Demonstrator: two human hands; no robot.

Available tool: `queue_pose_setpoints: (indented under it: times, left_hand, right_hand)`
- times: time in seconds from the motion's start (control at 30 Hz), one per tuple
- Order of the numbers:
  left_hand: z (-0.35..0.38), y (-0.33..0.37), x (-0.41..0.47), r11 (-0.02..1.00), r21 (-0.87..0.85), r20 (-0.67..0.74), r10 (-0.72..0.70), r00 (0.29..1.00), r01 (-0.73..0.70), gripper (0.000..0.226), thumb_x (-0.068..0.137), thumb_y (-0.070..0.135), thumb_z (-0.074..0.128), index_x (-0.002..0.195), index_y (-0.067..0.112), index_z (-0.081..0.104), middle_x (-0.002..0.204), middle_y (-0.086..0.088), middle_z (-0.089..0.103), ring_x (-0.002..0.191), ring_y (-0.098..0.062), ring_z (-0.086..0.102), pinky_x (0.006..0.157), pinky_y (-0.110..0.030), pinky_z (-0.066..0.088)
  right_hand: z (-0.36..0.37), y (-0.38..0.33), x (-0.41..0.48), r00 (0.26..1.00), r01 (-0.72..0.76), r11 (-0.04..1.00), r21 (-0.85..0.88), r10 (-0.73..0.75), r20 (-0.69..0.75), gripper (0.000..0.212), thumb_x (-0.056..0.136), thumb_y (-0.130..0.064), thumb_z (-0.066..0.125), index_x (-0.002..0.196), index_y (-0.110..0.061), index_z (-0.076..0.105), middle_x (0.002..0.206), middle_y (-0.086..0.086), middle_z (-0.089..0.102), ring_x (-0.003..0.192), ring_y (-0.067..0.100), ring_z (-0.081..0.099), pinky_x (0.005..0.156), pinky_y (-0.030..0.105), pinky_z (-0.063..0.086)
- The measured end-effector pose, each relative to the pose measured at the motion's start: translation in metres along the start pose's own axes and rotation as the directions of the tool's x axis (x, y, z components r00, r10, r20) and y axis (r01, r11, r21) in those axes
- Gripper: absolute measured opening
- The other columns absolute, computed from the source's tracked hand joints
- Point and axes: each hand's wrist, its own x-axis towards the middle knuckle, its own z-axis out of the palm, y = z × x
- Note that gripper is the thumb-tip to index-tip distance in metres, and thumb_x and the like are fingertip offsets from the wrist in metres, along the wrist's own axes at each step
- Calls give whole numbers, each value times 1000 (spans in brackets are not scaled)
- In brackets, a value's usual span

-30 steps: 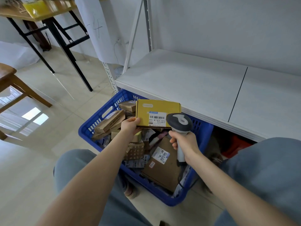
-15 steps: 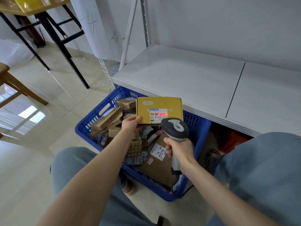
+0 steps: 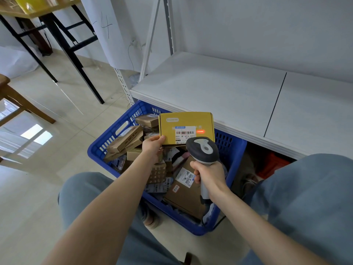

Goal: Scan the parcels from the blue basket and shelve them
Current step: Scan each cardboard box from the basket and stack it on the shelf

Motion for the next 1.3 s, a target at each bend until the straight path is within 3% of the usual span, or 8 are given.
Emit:
queue_pose_setpoints:
  times: [0.4,0.5,0.67,0.83,1.07,1.13,1.23,1.3]
  left_hand:
    - [2,-2,4,1000,22,-22,2,1000,-1,32,90,19,65,121,14,60,123,-7,60,113,-22,55,99,-38,45]
    - [4,-2,3,1000,17,-18,1,1000,-1,35,89,17,65,123,12,59,122,-7,59,112,-22,56,95,-36,47]
    - [6,-2,0,1000,-2,5,6,1000,-6,35,90,14,64,124,11,58,116,-6,59,107,-20,56,84,-31,45]
    - [4,2,3,999,35,13,22,1000,-22,30,90,17,65,119,13,60,116,-5,61,109,-22,58,92,-35,48]
    - [-6,58,-15,988,-1,66,156,986,-156,33,92,18,62,123,9,57,107,-5,64,100,-21,64,91,-34,53]
    - [-9,81,-25,976,-22,76,216,973,-215,30,94,19,60,121,8,58,107,-6,64,96,-22,65,80,-29,54]
    - [-16,119,-44,950,-22,87,313,946,-312,35,95,21,57,127,6,56,96,-4,65,81,-17,63,66,-25,51]
    - [-22,144,-58,935,-33,87,356,931,-354,36,96,21,56,128,5,54,98,-4,64,88,-18,61,74,-29,51]
  right_hand:
    - [1,-1,0,1000,16,998,-58,-15,9,31,80,-11,66,50,-9,57,43,-1,57,52,16,56,76,40,55]
    - [3,-1,0,1000,24,998,-57,-23,13,30,80,-11,66,51,-10,57,42,-3,57,54,15,57,77,40,54]
    - [4,0,3,999,27,998,-48,-26,20,24,79,-11,68,56,-9,60,43,-4,57,49,12,56,65,32,52]
    - [-4,-8,1,997,74,997,-20,-74,9,6,80,-13,70,77,-9,68,51,-2,61,50,9,58,57,25,47]
    - [-33,-73,9,973,215,971,102,-204,-109,7,82,-4,69,83,-9,64,74,2,64,69,14,61,63,26,52]
    - [-41,-97,6,956,277,956,100,-263,-128,7,82,-4,69,87,-8,64,81,4,66,70,12,61,70,31,56]
    - [-52,-135,-6,922,375,923,83,-362,-134,11,80,-3,68,78,-13,63,78,0,64,71,12,61,84,41,58]
    - [-57,-159,-17,896,436,895,95,-423,-131,16,80,-2,68,74,-15,62,77,-1,63,75,14,59,87,43,57]
